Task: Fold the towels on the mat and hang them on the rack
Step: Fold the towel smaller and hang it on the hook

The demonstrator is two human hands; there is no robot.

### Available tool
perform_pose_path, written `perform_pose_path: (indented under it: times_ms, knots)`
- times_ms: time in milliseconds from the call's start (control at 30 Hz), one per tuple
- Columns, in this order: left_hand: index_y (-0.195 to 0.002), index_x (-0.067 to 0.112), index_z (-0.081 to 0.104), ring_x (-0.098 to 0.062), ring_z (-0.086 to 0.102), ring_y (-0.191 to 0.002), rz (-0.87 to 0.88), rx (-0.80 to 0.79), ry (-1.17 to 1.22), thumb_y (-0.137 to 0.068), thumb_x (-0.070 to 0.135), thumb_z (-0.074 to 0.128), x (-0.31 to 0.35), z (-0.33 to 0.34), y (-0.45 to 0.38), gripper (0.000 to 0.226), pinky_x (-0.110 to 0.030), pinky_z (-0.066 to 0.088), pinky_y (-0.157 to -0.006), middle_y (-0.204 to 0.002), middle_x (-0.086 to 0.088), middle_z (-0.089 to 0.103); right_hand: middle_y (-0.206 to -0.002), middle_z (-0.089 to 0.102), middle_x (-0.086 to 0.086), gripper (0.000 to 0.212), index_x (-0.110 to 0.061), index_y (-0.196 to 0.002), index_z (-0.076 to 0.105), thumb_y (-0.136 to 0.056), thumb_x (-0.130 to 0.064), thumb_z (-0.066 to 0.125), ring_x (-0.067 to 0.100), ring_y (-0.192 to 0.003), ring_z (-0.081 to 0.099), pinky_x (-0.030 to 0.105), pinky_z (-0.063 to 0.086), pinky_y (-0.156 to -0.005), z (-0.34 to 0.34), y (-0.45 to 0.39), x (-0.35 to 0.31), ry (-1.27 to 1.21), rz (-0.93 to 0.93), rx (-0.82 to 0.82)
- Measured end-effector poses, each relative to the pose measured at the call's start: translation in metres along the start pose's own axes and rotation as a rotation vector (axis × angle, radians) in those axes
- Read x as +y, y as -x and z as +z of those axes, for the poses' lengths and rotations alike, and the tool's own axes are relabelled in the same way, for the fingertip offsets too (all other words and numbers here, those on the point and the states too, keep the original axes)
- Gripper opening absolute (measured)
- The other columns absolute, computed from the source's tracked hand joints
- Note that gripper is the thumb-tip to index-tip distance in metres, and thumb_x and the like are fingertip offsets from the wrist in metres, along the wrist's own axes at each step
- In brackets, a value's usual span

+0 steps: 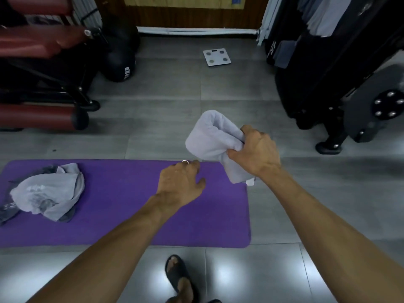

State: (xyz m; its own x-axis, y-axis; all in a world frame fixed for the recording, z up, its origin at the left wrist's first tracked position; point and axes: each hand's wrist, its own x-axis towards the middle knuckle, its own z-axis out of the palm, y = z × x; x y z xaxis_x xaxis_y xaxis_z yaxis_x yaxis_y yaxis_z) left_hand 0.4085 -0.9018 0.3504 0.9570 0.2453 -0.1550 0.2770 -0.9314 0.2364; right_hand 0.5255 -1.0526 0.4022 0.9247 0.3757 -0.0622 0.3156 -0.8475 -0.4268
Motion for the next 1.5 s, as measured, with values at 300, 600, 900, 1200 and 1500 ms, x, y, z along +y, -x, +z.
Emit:
perform_pose_path:
  times_ms: [300,600,900,1200,1500]
  knots:
    - [-0.105,0.024,0.057,-0.021,0.064,-0.095,0.073,0.017,-0.052,-0.086,0.051,0.053,0.079,-0.018,-0.116,0.033,-0.030,0.050,-0.079,-0.099,0.006,0.066,-0.082,0.057,-0.002,0.029,-0.017,-0.094,0.050,-0.080,-0.037,0.065,0.023,-0.073,0.056,0.031,0.043,-0.062,-0.089,-0.092,0.085,0.003,0.072,0.089]
    - [-0.106,0.025,0.059,-0.019,0.064,-0.094,-0.059,0.042,-0.002,-0.087,0.050,0.054,0.207,-0.022,-0.251,0.032,-0.028,0.046,-0.076,-0.101,0.007,0.066,-0.083,0.055,-0.003,0.029,-0.015,-0.093,0.050,-0.080,-0.036,0.066,0.024,-0.075,0.057,0.034,0.047,-0.065,-0.171,-0.234,0.205,-0.044,-0.002,0.077]
    - [-0.109,0.025,0.058,-0.022,0.063,-0.099,-0.122,0.096,0.030,-0.087,0.050,0.053,0.333,-0.057,-0.391,0.033,-0.031,0.049,-0.083,-0.106,0.005,0.066,-0.088,0.063,0.007,0.031,-0.010,-0.093,0.050,-0.081,-0.033,0.067,0.031,-0.078,0.062,0.040,0.051,-0.070,-0.251,-0.364,0.303,0.010,-0.137,0.070]
    - [-0.112,0.024,0.055,-0.018,0.048,-0.117,-0.080,0.112,0.160,-0.078,0.056,0.066,0.357,-0.076,-0.560,0.048,-0.034,0.047,-0.086,-0.116,0.004,0.057,-0.091,0.060,-0.002,0.029,-0.014,-0.100,0.053,-0.085,-0.037,0.063,0.027,-0.085,0.062,0.041,0.048,-0.080,-0.266,-0.507,0.373,0.124,-0.205,-0.058]
    - [-0.117,0.040,0.046,-0.002,0.060,-0.102,0.161,-0.125,0.756,-0.068,0.021,0.078,0.395,-0.099,-0.699,0.062,-0.016,0.048,-0.075,-0.107,0.021,0.063,-0.097,0.056,-0.008,0.032,-0.020,-0.106,0.054,-0.076,-0.025,0.066,0.016,-0.096,0.056,0.049,0.036,-0.103,-0.278,-0.631,0.402,-0.098,-0.118,-0.335]
